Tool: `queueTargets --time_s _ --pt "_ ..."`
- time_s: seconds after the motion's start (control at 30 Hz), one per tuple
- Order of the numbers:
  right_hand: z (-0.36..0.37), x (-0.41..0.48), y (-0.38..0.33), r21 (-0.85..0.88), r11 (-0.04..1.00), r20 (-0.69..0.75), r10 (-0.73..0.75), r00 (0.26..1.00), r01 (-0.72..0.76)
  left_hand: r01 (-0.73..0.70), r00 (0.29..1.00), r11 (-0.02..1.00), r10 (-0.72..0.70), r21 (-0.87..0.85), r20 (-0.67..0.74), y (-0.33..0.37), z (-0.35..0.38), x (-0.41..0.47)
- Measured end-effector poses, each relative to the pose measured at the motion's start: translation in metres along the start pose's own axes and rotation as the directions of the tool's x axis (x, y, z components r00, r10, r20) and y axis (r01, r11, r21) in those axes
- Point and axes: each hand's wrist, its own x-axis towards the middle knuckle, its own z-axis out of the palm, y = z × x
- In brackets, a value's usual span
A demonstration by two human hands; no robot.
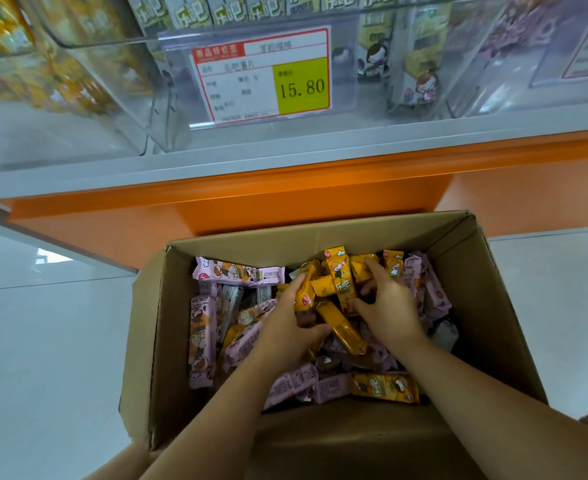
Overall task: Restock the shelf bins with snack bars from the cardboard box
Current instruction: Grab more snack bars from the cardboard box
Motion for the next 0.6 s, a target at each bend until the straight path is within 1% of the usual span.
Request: queueTargets --time_s 0.07,0.13,0.2,0.27,0.3,0.37,0.4,0.43,0.47,0.57,0.6 --pt "-0.003 0.001 -0.005 0.041 0.999 0.005 0.03 1.0 -0.03 -0.005 0.999 1.0 0.005 0.002 0.043 0.0 0.001 -0.001" --pt "-0.006 0.006 -0.009 0.119 0.989 0.036 0.084 0.996 -0.088 0.025 0.997 0.996 -0.019 -0.084 0.071 0.0 -0.001 -0.001" --pt "-0.008 0.014 -0.011 0.163 0.98 0.107 0.099 0.989 -0.116 0.084 0.993 0.982 -0.068 -0.17 0.097 0.002 -0.001 0.0" --pt "-0.01 0.022 -0.013 0.277 0.943 0.202 0.13 0.971 -0.184 0.141 0.986 0.966 -0.117 -0.215 0.121 0.004 0.0 0.001" --pt "-0.012 0.024 -0.015 0.369 0.895 0.249 0.165 0.954 -0.251 0.156 0.984 0.961 -0.13 -0.228 0.125 0.004 0.002 0.0" --pt "-0.015 0.026 -0.017 0.553 0.744 0.297 0.245 0.923 -0.375 0.16 0.985 0.955 -0.137 -0.249 0.107 0.005 0.006 0.002" --pt "-0.015 0.026 -0.017 0.617 0.669 0.311 0.277 0.909 -0.414 0.153 0.987 0.954 -0.133 -0.256 0.092 0.005 0.008 0.003" --pt "-0.015 0.026 -0.016 0.65 0.622 0.329 0.287 0.9 -0.436 0.139 0.99 0.955 -0.123 -0.263 0.074 0.006 0.009 0.003" --pt "-0.014 0.027 -0.014 0.65 0.619 0.35 0.273 0.896 -0.442 0.119 0.993 0.956 -0.108 -0.267 0.056 0.006 0.011 0.004" --pt "-0.012 0.027 -0.012 0.574 0.711 0.409 0.18 0.894 -0.406 0.075 0.997 0.96 -0.073 -0.268 0.018 0.007 0.015 0.004" --pt "-0.011 0.028 -0.012 0.565 0.721 0.427 0.162 0.89 -0.402 0.064 0.998 0.964 -0.065 -0.259 0.006 0.007 0.016 0.004"
